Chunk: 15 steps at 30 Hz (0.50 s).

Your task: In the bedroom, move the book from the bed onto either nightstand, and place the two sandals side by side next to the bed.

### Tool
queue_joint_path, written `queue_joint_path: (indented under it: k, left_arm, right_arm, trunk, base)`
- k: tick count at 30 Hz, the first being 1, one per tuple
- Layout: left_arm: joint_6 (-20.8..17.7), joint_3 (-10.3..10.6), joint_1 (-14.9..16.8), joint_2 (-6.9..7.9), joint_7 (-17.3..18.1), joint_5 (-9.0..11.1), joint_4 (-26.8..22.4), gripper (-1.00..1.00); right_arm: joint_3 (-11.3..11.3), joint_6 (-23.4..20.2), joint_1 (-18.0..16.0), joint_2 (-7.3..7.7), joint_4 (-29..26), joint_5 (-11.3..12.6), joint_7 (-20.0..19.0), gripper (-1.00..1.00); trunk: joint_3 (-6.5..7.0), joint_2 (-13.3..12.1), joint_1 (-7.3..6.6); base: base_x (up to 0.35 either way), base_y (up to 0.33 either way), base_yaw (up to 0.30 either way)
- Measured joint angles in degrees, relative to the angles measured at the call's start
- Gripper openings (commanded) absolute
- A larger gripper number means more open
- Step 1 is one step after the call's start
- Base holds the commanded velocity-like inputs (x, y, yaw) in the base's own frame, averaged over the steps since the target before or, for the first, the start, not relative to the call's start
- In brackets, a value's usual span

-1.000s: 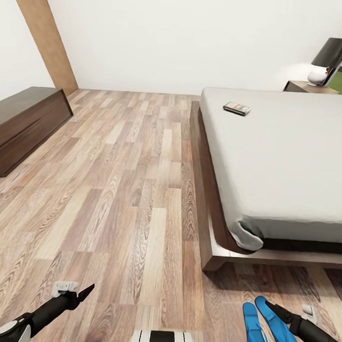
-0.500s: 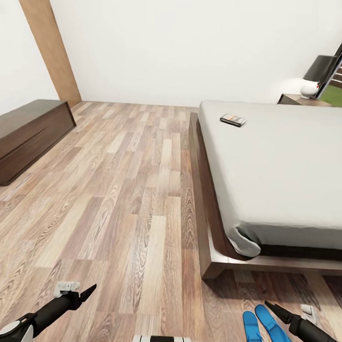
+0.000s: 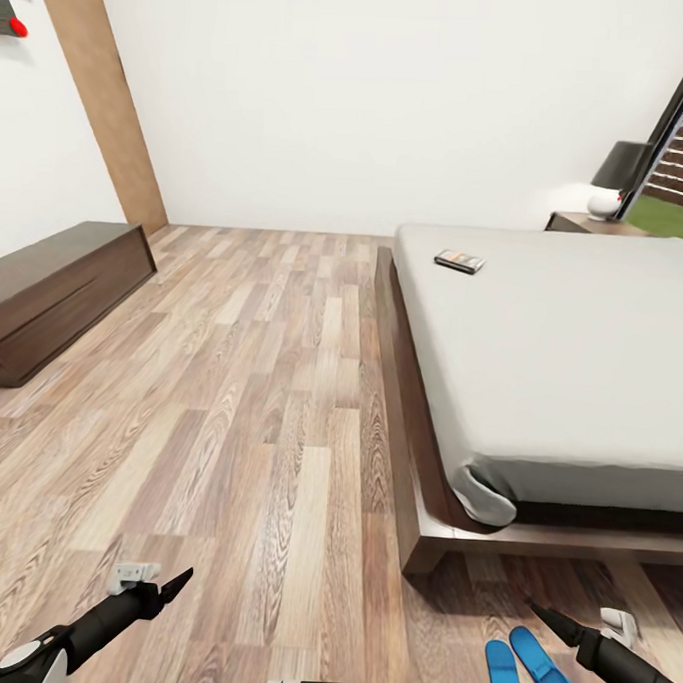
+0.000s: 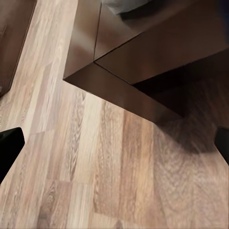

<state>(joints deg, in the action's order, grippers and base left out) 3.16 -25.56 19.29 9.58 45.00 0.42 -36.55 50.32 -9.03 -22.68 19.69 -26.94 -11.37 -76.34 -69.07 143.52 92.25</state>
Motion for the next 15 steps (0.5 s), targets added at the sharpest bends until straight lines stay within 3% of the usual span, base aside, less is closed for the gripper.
queue_joint_path:
  k: [15]
  left_arm:
    - [0.0, 0.0, 0.0, -0.68, 0.0, 0.0, 0.0, 1.0]
  right_arm:
    - [0.0, 0.0, 0.0, -0.04, 0.0, 0.0, 0.0, 1.0]
  trunk:
    - [3.33, -0.2, -0.39]
  base:
    - [0.0, 0.0, 0.0]
